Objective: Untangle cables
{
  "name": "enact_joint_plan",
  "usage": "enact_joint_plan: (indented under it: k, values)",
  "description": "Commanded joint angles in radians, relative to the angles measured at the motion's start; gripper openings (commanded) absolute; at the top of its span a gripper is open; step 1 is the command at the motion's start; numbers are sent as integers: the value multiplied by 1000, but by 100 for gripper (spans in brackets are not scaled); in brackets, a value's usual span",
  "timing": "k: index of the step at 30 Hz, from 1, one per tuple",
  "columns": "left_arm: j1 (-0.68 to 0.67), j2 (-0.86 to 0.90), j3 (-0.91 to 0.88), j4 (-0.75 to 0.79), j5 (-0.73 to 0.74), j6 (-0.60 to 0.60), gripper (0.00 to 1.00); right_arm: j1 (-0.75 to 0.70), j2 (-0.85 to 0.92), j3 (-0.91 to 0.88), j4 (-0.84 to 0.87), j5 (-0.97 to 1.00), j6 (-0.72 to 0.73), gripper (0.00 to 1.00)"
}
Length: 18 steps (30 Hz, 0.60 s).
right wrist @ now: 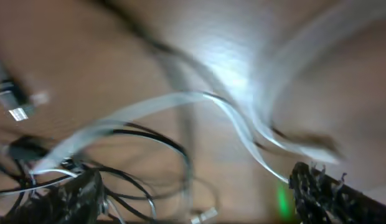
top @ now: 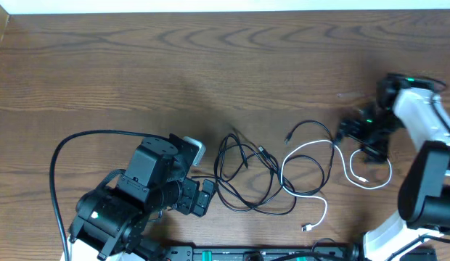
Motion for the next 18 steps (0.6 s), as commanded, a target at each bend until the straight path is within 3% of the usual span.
enact_joint_plan:
  k: [1,4,10,18]
  values:
    - [3,-3,11,-1,5,-5,98,103,-3,6,79,-56,-80,91]
    - [3,-3,11,-2,5,-5,98,186,-3,6,158,-57,-64,99]
    - [3,-3,11,-1,5,-5,98,327,-3,6,262,-42,-24,99]
    - [3,-3,11,-5,4,-5,98,464,-3,6,284,301,-30,99]
